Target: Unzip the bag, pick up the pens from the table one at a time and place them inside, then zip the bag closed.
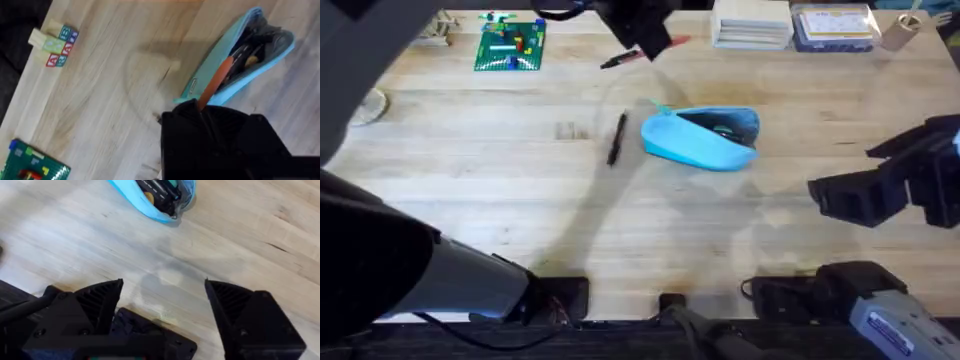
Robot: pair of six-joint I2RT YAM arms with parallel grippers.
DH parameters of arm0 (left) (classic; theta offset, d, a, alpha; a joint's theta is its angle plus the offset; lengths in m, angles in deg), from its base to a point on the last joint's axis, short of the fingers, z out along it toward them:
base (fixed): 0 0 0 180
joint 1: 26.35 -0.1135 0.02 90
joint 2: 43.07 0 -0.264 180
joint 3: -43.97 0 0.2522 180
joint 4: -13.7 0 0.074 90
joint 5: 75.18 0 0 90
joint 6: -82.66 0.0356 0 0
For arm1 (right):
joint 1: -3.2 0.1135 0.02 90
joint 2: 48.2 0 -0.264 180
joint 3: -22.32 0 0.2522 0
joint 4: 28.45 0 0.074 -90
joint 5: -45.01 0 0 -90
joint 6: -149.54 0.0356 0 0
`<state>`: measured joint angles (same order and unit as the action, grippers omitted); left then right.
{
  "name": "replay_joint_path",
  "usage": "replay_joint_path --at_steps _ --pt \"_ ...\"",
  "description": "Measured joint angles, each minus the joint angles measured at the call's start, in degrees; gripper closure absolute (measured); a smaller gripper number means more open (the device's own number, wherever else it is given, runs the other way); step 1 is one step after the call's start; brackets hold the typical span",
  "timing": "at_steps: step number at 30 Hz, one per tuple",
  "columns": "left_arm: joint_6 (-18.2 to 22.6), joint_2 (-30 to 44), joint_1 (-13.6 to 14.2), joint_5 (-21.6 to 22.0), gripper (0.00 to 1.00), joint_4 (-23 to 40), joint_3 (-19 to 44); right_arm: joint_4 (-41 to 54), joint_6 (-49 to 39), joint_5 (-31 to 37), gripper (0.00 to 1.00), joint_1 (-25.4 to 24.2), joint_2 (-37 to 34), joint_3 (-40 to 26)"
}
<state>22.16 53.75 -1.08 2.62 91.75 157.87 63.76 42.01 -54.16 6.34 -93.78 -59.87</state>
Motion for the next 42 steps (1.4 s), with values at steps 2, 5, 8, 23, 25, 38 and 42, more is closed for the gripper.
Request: replay_joint_path --at_steps 2,5,8,23,25,38,42 --pt "1.0 0.0 1.9 -0.5 0.958 -0.9 0.0 0.0 0.0 0.0 0.003 0.0 0.0 0.0" --pt "2.4 0.0 4.3 -2.1 0.958 -2.3 0.0 0.0 0.0 0.0 0.003 0.0 0.0 0.0" --pt "3.1 0.0 6.1 -4.1 0.958 -3.5 0.0 0.0 0.0 0.0 0.003 0.0 0.0 0.0" --pt "3.5 0.0 10.1 -15.8 0.958 -6.0 0.0 0.0 0.0 0.0 0.003 0.0 0.0 0.0" --pt "3.5 0.0 10.1 -16.1 0.958 -6.1 0.0 0.0 0.0 0.0 0.003 0.0 0.0 0.0" --pt "3.5 5.2 10.2 -22.1 0.958 -6.6 0.0 0.0 0.0 0.0 0.003 0.0 0.0 0.0" --pt "3.5 7.2 10.2 -22.8 0.958 -6.6 0.0 0.0 0.0 0.0 0.003 0.0 0.0 0.0"
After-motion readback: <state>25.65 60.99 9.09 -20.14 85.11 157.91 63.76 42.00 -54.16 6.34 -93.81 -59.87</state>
